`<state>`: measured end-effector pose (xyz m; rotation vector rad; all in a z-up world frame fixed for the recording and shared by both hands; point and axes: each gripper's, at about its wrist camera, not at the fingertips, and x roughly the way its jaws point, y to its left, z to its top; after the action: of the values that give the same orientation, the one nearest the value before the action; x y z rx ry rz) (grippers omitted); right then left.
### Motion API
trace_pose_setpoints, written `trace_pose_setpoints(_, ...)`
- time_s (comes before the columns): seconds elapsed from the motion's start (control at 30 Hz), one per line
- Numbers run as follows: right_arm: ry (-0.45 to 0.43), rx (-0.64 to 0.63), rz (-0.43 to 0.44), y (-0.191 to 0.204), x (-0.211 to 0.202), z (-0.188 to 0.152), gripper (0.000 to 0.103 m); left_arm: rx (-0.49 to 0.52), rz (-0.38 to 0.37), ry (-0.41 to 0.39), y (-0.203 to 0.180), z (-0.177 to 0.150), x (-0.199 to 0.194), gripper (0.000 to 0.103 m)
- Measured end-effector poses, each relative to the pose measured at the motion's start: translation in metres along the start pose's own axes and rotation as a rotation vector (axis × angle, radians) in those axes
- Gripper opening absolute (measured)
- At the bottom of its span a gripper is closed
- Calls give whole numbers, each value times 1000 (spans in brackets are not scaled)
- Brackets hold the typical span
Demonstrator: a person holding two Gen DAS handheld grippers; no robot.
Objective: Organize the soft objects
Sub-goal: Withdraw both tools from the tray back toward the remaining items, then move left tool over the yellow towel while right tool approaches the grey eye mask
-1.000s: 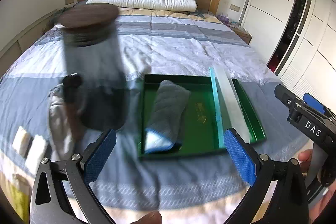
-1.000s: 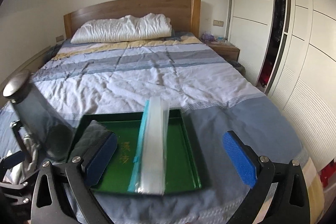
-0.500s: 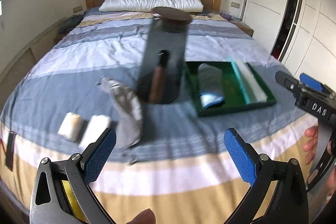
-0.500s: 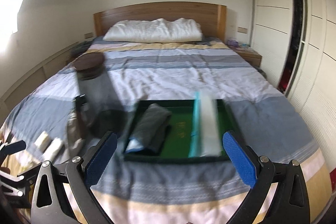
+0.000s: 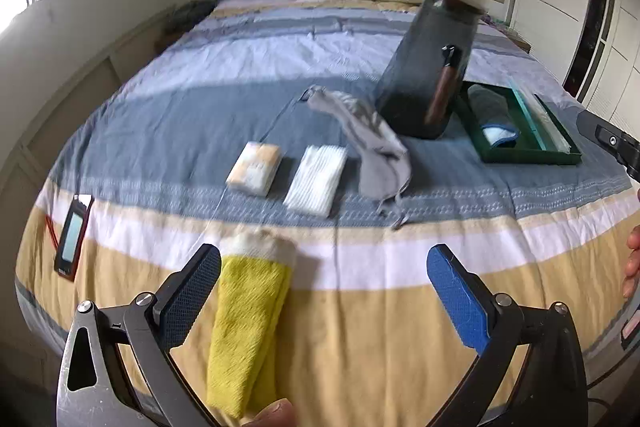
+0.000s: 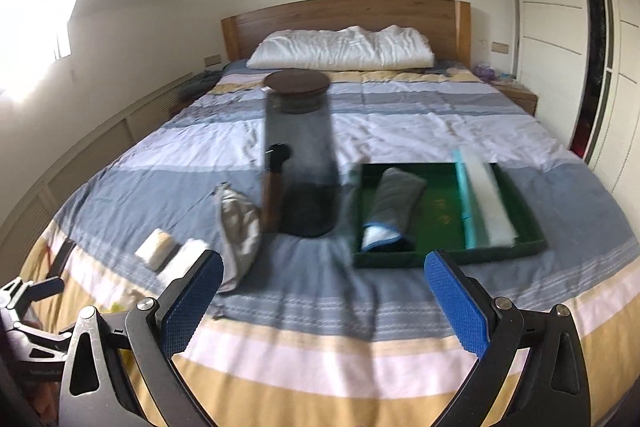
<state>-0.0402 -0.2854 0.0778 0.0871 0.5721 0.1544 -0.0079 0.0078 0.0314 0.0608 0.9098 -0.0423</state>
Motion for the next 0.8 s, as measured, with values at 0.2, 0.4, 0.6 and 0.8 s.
trace_pose_setpoints(0.2, 24, -35, 22, 32, 4, -4, 103, -23, 28, 20, 29, -15, 1, 101)
trace_pose_setpoints(0.4, 44, -45, 39, 56, 8, -7, 103, -8, 32, 21, 44, -24, -3, 101)
trace_pose_setpoints(0.6, 39, -57, 50, 75, 1, -7, 103, -5, -7, 13, 50, -30, -11, 101)
trace_pose_setpoints(0.8, 40, -99, 66, 100, 2, -9, 103, -5, -13, 13, 52, -40, -12, 101)
